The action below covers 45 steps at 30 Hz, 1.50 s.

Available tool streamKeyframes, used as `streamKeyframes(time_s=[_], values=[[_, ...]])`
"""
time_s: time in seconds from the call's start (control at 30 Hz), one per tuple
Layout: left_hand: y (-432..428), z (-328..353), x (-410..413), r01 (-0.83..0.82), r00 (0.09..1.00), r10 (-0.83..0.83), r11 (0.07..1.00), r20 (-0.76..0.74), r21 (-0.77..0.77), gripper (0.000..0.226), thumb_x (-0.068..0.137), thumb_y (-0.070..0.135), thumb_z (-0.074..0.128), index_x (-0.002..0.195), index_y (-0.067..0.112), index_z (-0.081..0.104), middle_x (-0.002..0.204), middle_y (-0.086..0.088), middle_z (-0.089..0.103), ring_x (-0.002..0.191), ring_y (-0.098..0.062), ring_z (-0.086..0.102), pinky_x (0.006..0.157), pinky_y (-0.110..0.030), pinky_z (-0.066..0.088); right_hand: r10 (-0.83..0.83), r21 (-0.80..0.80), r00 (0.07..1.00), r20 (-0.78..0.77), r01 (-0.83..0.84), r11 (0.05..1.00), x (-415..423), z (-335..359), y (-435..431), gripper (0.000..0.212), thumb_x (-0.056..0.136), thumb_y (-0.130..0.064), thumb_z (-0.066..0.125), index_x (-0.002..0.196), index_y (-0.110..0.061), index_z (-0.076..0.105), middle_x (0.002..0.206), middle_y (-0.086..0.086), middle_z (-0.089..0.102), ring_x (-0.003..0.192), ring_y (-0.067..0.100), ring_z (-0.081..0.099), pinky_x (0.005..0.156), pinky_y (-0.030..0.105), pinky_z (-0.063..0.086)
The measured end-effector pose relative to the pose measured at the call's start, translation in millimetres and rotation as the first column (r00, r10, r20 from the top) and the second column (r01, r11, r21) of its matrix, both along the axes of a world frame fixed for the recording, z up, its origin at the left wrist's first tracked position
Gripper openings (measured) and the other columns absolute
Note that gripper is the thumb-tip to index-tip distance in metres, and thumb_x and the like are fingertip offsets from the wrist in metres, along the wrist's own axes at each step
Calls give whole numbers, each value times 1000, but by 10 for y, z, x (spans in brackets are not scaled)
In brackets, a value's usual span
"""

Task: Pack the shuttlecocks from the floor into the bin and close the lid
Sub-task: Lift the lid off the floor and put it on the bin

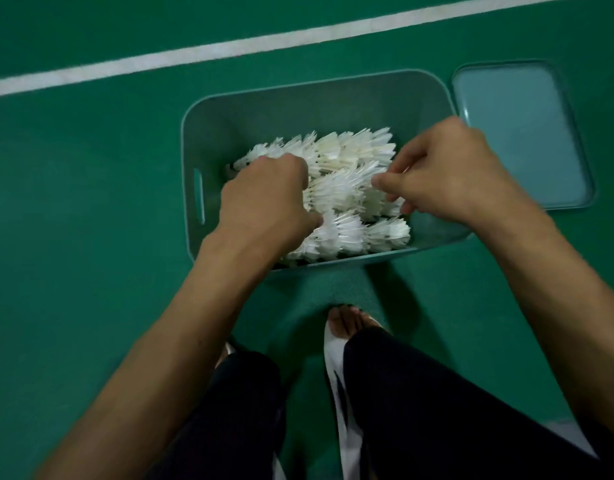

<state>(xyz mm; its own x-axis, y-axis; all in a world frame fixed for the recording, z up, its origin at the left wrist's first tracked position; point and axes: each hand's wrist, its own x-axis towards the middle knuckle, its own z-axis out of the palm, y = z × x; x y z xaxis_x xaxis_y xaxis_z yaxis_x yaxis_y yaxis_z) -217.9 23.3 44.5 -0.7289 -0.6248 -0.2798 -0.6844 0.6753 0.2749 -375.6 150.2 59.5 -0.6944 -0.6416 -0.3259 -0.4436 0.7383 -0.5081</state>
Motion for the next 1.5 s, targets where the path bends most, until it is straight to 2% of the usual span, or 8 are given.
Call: streamKeyframes(time_s=[0.17, 0.4, 0.57, 0.77, 0.9, 1.0, 1.17, 1.5], values=[[506, 284, -426, 88, 931, -94, 996, -352, -32, 23, 85, 40, 67, 103, 25, 66, 103, 4, 71, 97, -23, 66, 78, -41, 55, -135, -283, 988, -81, 107, 953, -169, 165, 328, 13, 76, -33, 76, 68, -23, 74, 65, -5, 74, 64, 10, 72, 76, 32, 62], [1213, 385, -1028, 277, 812, -278, 957, -514, -80, 26, 87, 21, 65, 111, 16, 60, 101, -3, 64, 91, -28, 64, 76, -46, 53, -408, -490, 903, -136, 296, 820, -689, 73, 827, 11, 77, -27, 69, 79, -21, 78, 71, -5, 74, 66, 8, 70, 73, 32, 60], [1861, 218, -1400, 409, 796, -365, 912, -483, -15, 39, 83, 7, 65, 120, 12, 56, 103, -7, 60, 83, -35, 64, 64, -41, 48, -528, -231, 849, -31, 508, 830, -1210, -504, 1416, 39, 65, -33, 59, 93, -14, 78, 89, 9, 77, 89, 24, 73, 86, 39, 58], [2140, -606, -1605, 487, 870, -480, 873, -116, 37, 64, 74, 3, 73, 132, 9, 48, 126, -13, 52, 114, -33, 54, 88, -41, 49, -155, 193, 980, -123, 177, 965, -1473, -1524, 1744, 56, 80, -16, 73, 133, -14, 58, 144, 16, 48, 130, 38, 43, 104, 46, 44], [2001, -1046, -1573, 484, 873, -485, 874, 39, 39, 86, 77, 10, 77, 150, 10, 32, 153, -15, 34, 135, -34, 39, 105, -42, 41, -94, 193, 940, -327, 164, 967, -1269, -1778, 1875, 43, 74, -15, 74, 115, -17, 65, 126, 15, 55, 116, 39, 48, 88, 47, 49], [1956, -1198, -1513, 488, 873, -488, 872, 8, -26, 97, 75, 17, 82, 155, 10, 28, 163, -15, 23, 143, -33, 31, 112, -42, 36, -86, 175, 907, -413, 172, 970, -926, -1766, 1931, 24, 71, -14, 70, 94, -16, 69, 99, 13, 61, 97, 37, 54, 76, 44, 43], [2039, -1307, -1235, 604, 793, -609, 790, -27, -105, 61, 71, 36, 79, 123, 10, 64, 145, -18, 50, 136, -36, 43, 110, -48, 40, 47, 100, 906, -421, -5, 995, -198, -1729, 2132, 25, 60, -20, 73, 84, -15, 68, 90, 7, 58, 90, 32, 52, 76, 41, 36], [2046, -742, -740, 545, 747, -574, 818, -336, -186, 38, 77, 10, 73, 111, 7, 55, 122, -19, 66, 126, -41, 59, 101, -53, 51, -33, -199, 824, -565, -97, 975, 123, -798, 2141, 41, 61, -17, 72, 99, -1, 68, 117, 17, 65, 122, 41, 55, 102, 61, 40]])
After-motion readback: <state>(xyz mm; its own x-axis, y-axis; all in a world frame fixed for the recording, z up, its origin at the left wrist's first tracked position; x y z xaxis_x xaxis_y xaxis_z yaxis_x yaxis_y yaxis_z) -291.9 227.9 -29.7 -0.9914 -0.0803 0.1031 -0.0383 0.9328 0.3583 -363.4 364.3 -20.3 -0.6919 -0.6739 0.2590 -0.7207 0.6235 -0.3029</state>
